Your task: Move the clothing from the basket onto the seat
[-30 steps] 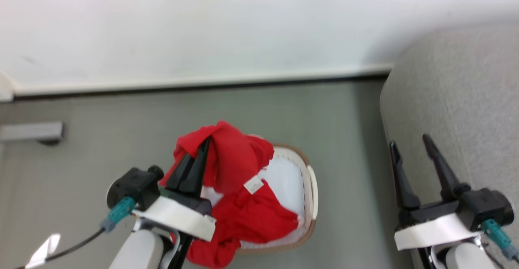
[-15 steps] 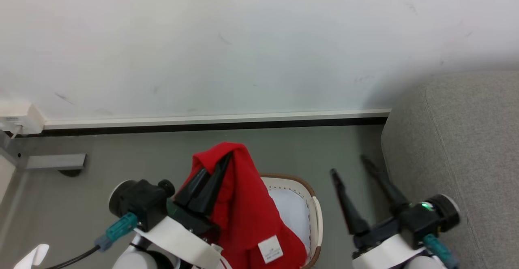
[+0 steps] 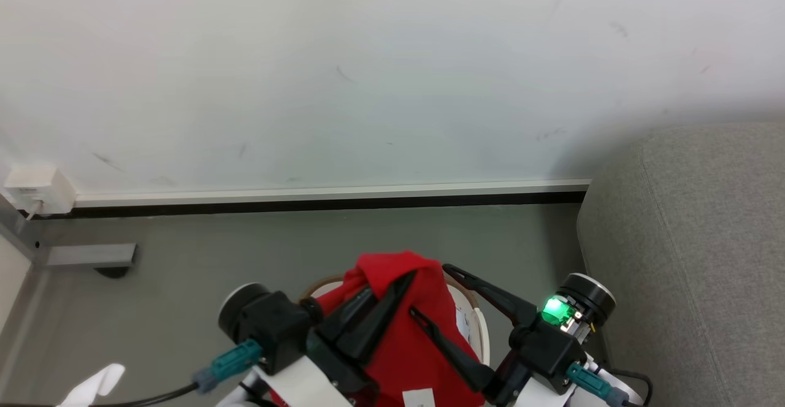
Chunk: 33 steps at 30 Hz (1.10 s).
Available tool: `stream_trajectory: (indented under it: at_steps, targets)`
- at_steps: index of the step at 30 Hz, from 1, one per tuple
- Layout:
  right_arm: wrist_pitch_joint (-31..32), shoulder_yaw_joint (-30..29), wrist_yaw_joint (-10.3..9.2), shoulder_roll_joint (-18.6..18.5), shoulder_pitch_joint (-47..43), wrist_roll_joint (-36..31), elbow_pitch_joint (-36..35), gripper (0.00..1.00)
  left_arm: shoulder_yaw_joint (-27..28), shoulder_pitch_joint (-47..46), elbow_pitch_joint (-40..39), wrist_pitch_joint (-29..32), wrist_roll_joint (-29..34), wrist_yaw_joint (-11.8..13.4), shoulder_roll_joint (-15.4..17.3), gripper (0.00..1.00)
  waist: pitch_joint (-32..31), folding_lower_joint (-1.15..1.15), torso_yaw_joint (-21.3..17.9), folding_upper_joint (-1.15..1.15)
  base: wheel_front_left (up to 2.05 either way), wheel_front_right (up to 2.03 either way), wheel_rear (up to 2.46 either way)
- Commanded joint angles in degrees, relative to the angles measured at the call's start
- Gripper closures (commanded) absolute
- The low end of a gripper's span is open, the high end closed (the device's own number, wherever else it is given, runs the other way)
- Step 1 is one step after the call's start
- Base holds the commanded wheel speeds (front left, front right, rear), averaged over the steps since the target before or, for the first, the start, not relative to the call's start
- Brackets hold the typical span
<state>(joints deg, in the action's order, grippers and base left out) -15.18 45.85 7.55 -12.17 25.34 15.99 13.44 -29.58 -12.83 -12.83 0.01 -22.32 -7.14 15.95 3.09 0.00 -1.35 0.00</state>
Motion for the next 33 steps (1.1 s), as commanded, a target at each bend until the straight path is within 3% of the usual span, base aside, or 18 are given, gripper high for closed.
stream_trajectory:
  at_steps: [1,6,13,15,17,24,25,27,28,29,33]
  targets:
    - [0.04,1.24,-0.12,-0.79,1.26,0.8,0.45,0.0,-0.65,-0.86,0.03,0.22,-0.46,-0.27,0.5,1.0,-0.1,0.0,-0.04,0.0,0.0,0.0,0.0]
    - [0.04,6.96,-0.12,-3.01,5.04,4.6,1.34,0.0,-4.92,-2.56,0.25,0.66,-2.53,-0.32,1.68,1.0,-0.55,0.0,-0.1,0.0,0.0,0.0,0.0]
    - [0.05,9.81,-0.12,-3.68,7.04,8.53,3.05,0.0,-7.48,-3.96,-0.14,0.24,-4.67,-0.35,3.16,1.0,-0.76,0.0,-0.09,0.0,0.0,0.0,0.0]
    - [0.04,10.51,-0.12,-3.35,7.0,10.22,4.35,0.58,-7.86,-4.25,-0.49,0.16,-5.08,-0.35,3.21,1.0,-0.74,0.0,0.03,0.0,0.0,0.0,0.0]
    - [0.04,11.44,-0.12,-3.14,7.14,11.68,5.94,0.98,-8.27,-4.62,-0.77,-0.08,-5.41,-0.35,3.27,1.0,-0.73,0.0,0.21,0.0,0.0,0.0,0.0]
    - [0.04,8.0,-0.12,-1.84,7.1,14.3,6.21,1.0,-8.05,-4.97,0.31,-1.02,-5.11,0.14,3.88,1.0,-0.5,0.0,0.15,0.0,0.0,0.0,0.0]
    - [0.03,6.91,-0.12,-1.71,6.73,14.12,5.99,1.0,-7.73,-4.84,0.54,-1.37,-5.03,0.53,3.73,0.96,-0.47,0.0,0.04,0.0,0.0,0.0,0.0]
    - [0.03,4.8,-0.12,-1.74,6.22,13.57,5.58,1.0,-7.23,-4.6,1.09,-2.44,-5.04,0.96,3.53,0.59,-0.27,0.0,-0.33,0.0,0.0,0.0,0.0]
    - [0.03,3.42,-0.12,-1.7,6.09,13.46,5.18,1.0,-7.04,-4.44,1.47,-2.91,-5.11,1.08,3.46,0.2,-0.15,0.0,-0.58,0.0,0.0,0.0,0.0]
    - [0.03,2.34,-0.12,-1.73,5.83,13.39,4.87,1.0,-6.87,-4.36,1.92,-3.3,-5.03,1.18,3.5,0.0,-0.05,0.0,-0.87,0.0,0.0,0.0,0.0]
    - [0.03,-2.08,-0.12,-2.45,5.33,13.01,3.32,1.0,-6.42,-4.2,3.91,-4.61,-4.49,2.01,3.41,0.0,0.65,0.0,-2.66,0.0,0.0,0.0,0.0]
